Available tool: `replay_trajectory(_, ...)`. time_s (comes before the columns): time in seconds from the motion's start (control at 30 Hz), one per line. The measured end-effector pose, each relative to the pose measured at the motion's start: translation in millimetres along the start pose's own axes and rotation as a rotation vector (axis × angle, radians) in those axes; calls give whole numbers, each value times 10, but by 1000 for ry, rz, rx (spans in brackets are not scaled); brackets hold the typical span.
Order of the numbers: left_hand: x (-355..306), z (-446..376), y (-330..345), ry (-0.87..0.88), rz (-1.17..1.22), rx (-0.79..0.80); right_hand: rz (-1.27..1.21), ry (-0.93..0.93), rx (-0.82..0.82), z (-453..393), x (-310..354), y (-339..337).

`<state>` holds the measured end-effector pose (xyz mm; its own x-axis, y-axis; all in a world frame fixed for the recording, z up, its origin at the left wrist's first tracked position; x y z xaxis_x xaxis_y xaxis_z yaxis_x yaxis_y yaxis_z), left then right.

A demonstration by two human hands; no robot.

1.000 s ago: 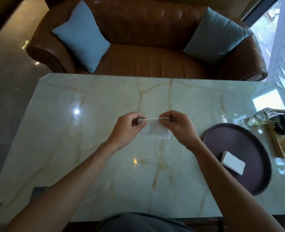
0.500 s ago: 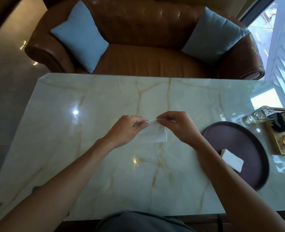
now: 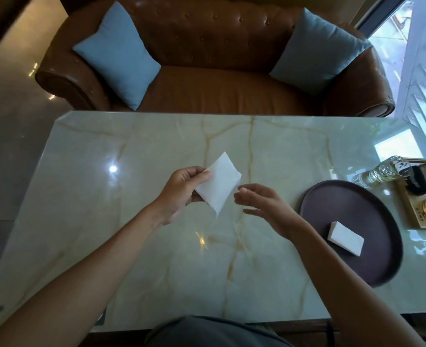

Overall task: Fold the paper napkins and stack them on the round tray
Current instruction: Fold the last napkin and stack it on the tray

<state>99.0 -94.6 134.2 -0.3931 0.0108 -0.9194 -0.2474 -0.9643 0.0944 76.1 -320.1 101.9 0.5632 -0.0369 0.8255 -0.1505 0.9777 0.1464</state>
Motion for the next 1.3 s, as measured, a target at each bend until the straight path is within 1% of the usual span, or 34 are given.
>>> replay_trajectory(0.13,74,-21,94,-60,167,73,-169,56,-16,-27,-106,150)
replay_trajectory(0.23,148,-15,123,-105,248,153,-286,72,46,-37,-128,236)
replay_trajectory(0.33,239,-28,129,-190,225,207,-360,45,90,-46,-88,247)
replay_trajectory(0.4,273,-35,134,-222,183,207,-314,30,68,-62,-73,231)
replay_trajectory(0.47,302,-43,137,-229,92,172,-274,15,35,-78,-73,207)
replay_trajectory(0.57,320,-76,139,-194,-4,49,-250,-11,8,-91,-81,166)
replay_trajectory(0.67,343,-113,96,-210,-13,-89,-207,-41,-58,-111,-77,115)
replay_trajectory(0.73,359,-121,80,-235,-13,-134,-187,-54,-90,-124,-66,101)
replay_trajectory(0.9,351,-129,111,-254,-48,-134,-120,-94,-101,-135,-5,140)
replay_trajectory(1.03,376,-153,108,-245,-61,-190,-92,-113,-101,-126,22,177)
replay_trajectory(1.1,412,-170,109,-284,-21,-200,-68,-128,-111,-109,35,190)
replay_trajectory(1.2,443,-200,142,-320,79,-160,-36,-157,-113,-76,87,243)
replay_trajectory(1.3,458,-214,180,-345,195,-137,45,-186,-54,-49,145,347)
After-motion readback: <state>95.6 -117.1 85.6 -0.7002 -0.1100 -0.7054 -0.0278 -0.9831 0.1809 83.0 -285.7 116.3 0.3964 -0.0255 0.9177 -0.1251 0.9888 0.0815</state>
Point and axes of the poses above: each hand's wrist, its own z-axis away from the middle knuckle, its own y-axis out of the palm, x = y × z, the point moved 5 cm from there along -z, towards the middle knuckle, and after that the axes turned 9 degrees about -z, right-handed, at the moved point
